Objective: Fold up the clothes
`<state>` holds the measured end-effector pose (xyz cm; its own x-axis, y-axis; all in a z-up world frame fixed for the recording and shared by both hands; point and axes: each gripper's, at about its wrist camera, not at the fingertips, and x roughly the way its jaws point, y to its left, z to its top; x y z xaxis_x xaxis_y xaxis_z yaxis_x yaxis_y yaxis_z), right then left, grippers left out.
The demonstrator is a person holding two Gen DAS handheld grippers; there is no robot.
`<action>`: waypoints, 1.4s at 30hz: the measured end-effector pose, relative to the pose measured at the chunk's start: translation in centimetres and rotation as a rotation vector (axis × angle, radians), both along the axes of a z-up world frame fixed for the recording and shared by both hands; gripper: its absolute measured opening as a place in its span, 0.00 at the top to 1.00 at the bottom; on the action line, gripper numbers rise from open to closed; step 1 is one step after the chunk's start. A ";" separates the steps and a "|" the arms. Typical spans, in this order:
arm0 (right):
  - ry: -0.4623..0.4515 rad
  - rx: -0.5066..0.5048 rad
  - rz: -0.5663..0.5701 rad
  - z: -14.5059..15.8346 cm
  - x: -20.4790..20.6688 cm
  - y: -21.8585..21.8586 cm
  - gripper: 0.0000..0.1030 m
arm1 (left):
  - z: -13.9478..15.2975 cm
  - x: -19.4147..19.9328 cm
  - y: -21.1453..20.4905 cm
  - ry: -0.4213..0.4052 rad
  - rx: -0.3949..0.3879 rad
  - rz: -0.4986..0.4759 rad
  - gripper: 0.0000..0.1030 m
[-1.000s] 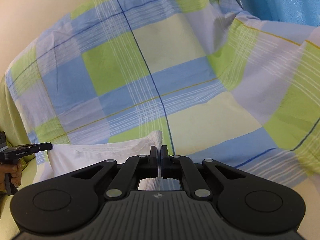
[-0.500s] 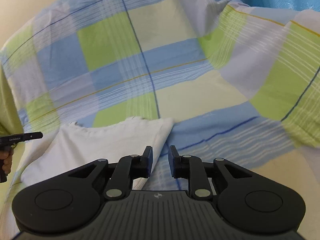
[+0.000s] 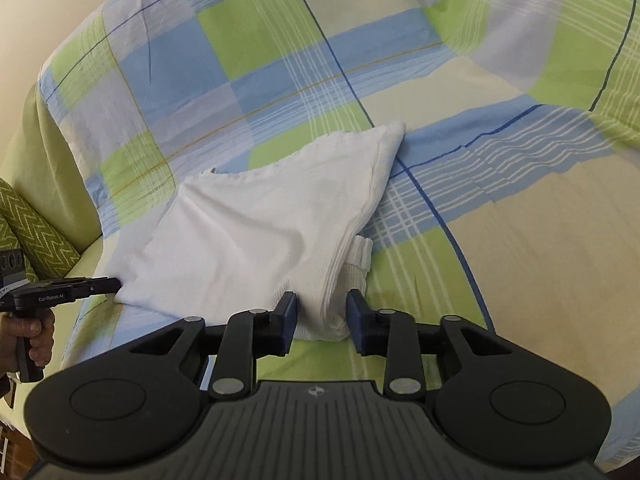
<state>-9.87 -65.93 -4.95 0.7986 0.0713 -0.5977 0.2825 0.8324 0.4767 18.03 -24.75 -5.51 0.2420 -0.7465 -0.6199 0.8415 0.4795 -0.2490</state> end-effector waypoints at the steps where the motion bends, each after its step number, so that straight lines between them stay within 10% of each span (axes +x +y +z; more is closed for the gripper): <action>1: -0.003 0.005 -0.018 0.1 -0.2 -0.3 0.98 | 0.2 0.4 0.4 0.000 -0.011 0.018 1.00; 6: 0.037 0.034 -0.061 -0.9 -1.2 -1.2 0.96 | -0.4 0.9 1.7 0.014 0.026 0.028 0.99; 10: 0.056 -0.073 -0.075 0.9 -1.9 0.2 0.74 | 0.6 -0.3 2.2 -0.076 0.070 0.025 0.83; 20: 0.213 -1.001 0.473 -0.4 0.0 13.4 0.70 | -3.1 -11.7 -0.7 -0.999 0.456 -0.511 0.72; 25: 0.258 -1.351 0.576 -3.1 1.4 14.9 0.69 | -5.3 -11.0 -2.8 -1.200 0.542 -0.578 0.73; 28: 0.273 -1.395 0.587 -3.9 2.3 14.0 0.81 | -5.6 -9.7 -4.0 -1.186 0.565 -0.581 0.96; 29: 0.276 -1.382 0.581 -3.9 2.5 13.7 0.95 | -5.4 -9.4 -4.1 -1.163 0.559 -0.573 0.97; 42: 0.315 -1.161 0.667 1.1 -5.2 19.8 0.99 | 0.2 -16.0 3.9 -0.927 0.439 -0.548 0.98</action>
<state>-15.03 -46.08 -3.88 0.6314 -0.2759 -0.7247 -0.3589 0.7245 -0.5885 2.07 -20.81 -5.34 0.4496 -0.6565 -0.6057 0.7350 -0.1134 0.6685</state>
